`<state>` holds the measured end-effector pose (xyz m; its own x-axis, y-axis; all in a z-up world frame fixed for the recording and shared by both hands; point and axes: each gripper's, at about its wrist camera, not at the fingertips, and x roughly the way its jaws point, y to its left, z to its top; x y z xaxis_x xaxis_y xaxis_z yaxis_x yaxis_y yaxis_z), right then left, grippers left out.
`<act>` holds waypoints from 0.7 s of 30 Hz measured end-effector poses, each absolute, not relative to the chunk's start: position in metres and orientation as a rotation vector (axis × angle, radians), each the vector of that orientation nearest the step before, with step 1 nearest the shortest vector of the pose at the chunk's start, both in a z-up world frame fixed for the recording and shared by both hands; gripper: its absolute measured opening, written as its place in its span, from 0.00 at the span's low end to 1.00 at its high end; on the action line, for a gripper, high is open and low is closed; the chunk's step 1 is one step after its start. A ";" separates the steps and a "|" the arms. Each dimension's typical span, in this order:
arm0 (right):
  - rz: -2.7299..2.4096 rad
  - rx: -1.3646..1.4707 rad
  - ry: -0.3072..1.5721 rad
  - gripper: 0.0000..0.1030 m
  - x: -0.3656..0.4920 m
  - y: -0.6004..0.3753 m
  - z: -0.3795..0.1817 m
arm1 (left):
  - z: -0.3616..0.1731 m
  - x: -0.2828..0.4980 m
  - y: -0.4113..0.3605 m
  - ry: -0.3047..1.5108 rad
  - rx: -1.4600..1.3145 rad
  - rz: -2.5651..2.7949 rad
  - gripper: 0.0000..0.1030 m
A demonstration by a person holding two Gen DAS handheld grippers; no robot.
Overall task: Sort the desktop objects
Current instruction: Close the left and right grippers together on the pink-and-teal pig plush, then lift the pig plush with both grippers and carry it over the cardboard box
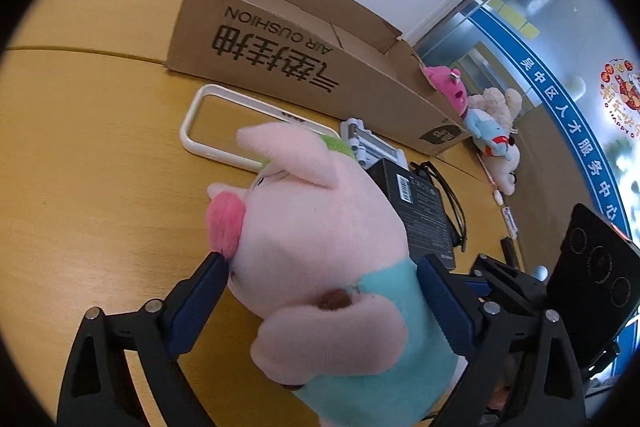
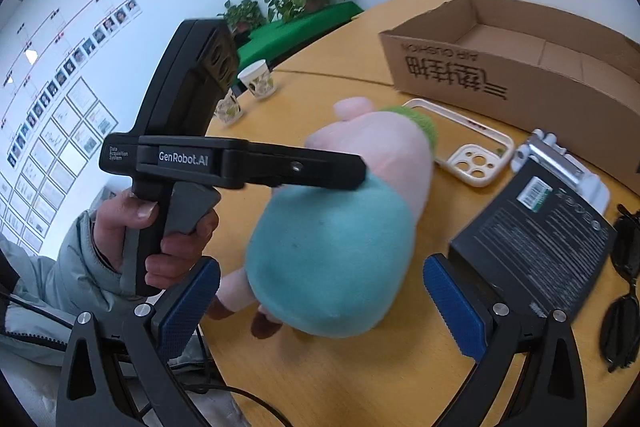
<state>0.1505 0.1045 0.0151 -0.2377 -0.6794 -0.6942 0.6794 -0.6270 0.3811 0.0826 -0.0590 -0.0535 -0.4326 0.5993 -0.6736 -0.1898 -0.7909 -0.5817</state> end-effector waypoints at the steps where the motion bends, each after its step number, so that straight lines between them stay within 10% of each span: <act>1: -1.962 1.108 0.013 1.00 0.150 0.099 0.012 | -0.054 0.082 -0.055 -0.578 -1.292 2.228 0.88; 21: -1.994 1.247 0.036 1.00 0.146 0.080 -0.016 | -0.074 0.061 -0.060 -0.601 -1.332 2.046 0.88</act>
<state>0.1463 0.0798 -0.0160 -0.2249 -0.5881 -0.7769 0.6161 -0.7035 0.3542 0.0610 -0.0602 -0.0740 -0.3018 0.7069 -0.6397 -0.2488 -0.7062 -0.6629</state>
